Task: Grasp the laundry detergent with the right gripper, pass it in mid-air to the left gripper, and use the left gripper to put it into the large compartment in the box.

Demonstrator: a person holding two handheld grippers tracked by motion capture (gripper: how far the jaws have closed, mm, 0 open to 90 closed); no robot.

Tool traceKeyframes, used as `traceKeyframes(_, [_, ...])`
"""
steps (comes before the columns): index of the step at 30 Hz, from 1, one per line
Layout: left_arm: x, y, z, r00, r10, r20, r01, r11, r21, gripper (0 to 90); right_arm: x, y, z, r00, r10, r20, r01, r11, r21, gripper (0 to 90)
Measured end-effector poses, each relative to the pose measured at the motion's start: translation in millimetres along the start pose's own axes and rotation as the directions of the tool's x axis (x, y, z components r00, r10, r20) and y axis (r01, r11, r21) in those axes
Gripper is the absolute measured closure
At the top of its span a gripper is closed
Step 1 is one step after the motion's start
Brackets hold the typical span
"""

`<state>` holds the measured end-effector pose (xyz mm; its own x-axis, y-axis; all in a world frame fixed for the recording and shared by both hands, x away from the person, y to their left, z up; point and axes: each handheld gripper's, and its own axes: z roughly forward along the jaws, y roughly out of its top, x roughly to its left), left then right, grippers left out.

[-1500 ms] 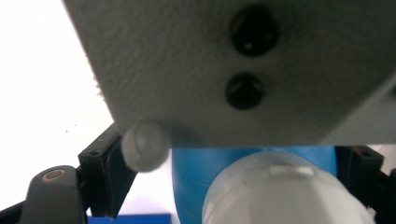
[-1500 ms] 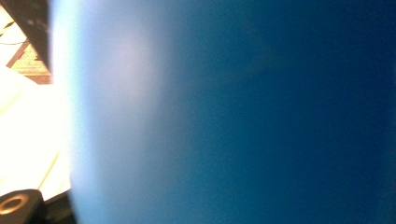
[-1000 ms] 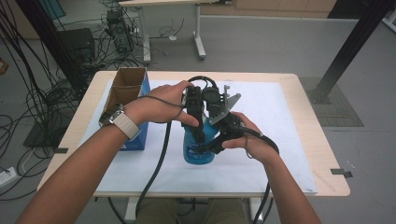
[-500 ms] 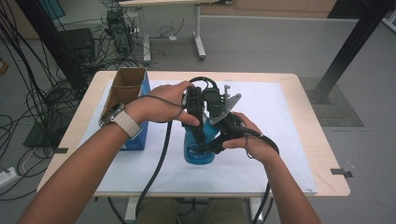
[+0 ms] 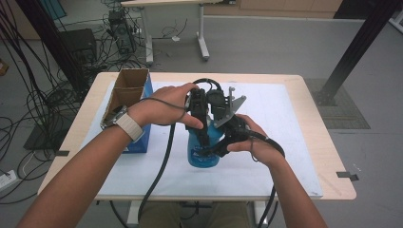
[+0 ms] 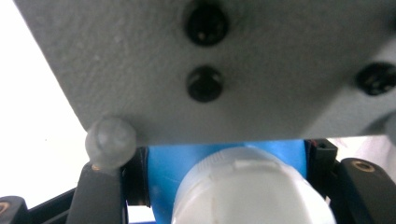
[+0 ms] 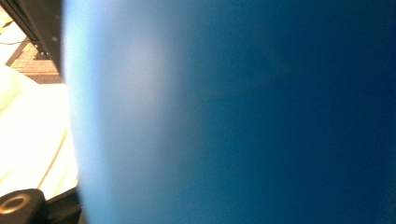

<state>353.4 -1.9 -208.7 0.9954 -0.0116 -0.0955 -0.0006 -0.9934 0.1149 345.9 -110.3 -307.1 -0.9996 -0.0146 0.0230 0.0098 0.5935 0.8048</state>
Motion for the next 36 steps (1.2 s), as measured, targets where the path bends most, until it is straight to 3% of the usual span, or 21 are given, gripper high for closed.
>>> traceKeyframes(36, [-1.1, 0.0, -2.2, 1.0000, -0.003, 0.006, 0.003, 1.0000, -0.002, 37.8, 1.5, 1.7, -2.2, 1.0000, -0.008, 0.003, 0.008, 1.000, 0.007, 43.6])
